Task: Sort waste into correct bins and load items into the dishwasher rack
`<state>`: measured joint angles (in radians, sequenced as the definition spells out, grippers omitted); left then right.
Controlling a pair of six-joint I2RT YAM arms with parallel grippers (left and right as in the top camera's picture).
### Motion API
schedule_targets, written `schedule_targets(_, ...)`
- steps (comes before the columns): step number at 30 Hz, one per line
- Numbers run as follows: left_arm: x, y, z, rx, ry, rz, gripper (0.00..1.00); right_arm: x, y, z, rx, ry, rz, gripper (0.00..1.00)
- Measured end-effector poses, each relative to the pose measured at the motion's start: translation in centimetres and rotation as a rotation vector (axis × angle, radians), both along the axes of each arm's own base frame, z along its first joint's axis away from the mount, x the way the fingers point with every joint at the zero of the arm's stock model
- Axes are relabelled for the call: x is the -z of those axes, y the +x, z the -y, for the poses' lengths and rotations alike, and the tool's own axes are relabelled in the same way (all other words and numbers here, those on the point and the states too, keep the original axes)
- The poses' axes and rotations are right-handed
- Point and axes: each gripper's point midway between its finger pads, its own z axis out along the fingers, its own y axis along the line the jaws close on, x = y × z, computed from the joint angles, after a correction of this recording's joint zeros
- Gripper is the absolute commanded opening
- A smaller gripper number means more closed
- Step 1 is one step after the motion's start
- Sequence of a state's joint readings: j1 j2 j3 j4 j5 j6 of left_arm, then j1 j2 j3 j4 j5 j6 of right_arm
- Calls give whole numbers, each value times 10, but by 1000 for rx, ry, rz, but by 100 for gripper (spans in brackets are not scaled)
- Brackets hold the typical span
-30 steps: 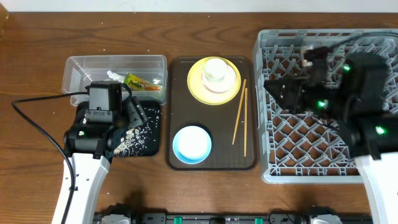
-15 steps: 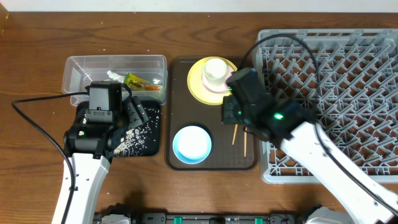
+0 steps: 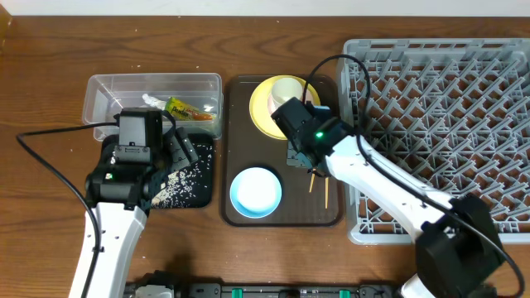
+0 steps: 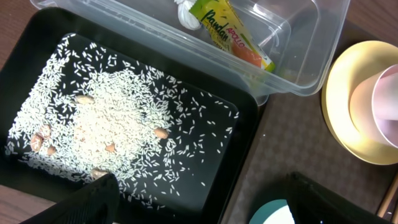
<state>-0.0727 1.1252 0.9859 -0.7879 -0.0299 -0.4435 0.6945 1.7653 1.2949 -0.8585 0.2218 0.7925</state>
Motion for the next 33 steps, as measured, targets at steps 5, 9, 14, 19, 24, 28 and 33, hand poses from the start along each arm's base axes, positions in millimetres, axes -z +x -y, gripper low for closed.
schedule_targets(5, 5, 2, 0, 0, 1, -15, 88, 25, -1, 7, 29, -55, -50, 19)
schedule_targets(9, 8, 3, 0, 0, 2, -26, 88, 43, -3, 11, 43, -91, -88, 20)
schedule_targets(14, 9, 3, 0, 0, 2, -29, 88, 51, -5, 13, 51, -107, -107, 20)
schedule_targets(19, 9, 3, 0, 0, 2, -29, 88, 53, -3, 17, 79, -100, -103, 21)
schedule_targets(24, 9, 3, 0, 0, 2, -29, 88, 61, -1, 25, 106, -96, -101, 22)
schedule_targets(28, 9, 3, 0, 0, 2, -30, 89, 63, -1, 25, 108, -92, -98, 21)
schedule_targets(33, 9, 3, 0, 0, 2, -29, 89, 70, 5, 19, 107, -56, -61, 21)
